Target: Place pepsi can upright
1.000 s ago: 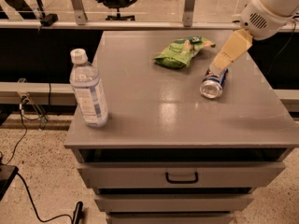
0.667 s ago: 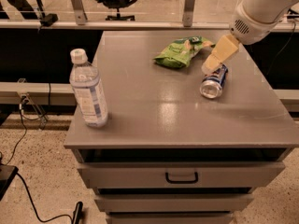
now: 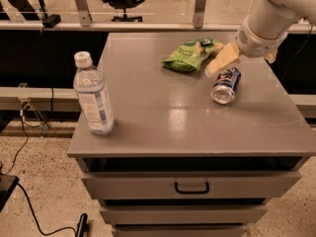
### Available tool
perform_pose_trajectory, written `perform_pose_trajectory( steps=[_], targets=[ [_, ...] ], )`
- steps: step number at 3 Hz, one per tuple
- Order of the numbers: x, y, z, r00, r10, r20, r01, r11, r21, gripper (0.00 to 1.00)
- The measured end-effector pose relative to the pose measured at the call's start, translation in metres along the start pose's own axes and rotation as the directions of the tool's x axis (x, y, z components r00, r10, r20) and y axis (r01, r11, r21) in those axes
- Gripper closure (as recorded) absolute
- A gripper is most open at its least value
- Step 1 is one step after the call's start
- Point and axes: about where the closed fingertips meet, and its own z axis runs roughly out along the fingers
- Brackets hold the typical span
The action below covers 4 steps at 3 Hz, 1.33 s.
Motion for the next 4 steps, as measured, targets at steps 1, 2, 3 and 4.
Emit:
perform_pose_trajectory(
  steps=[1, 2, 3, 4],
  targets=[
    [-0.0053, 0.0023, 0.0191, 0.986, 0.163, -0.036, -0.163, 0.9866, 0.001, 0.0],
    [-0.0052, 0.0027, 0.0212, 0.977, 0.208, -0.039, -0.208, 0.9782, 0.003, 0.0],
    [-0.0052, 0.0027, 0.0212, 0.977, 0.208, -0.039, -0.208, 0.9782, 0.003, 0.0],
    [-0.008, 0.0046, 0.0267, 0.973, 0.221, -0.074, -0.22, 0.9754, 0.021, 0.0]
  ],
)
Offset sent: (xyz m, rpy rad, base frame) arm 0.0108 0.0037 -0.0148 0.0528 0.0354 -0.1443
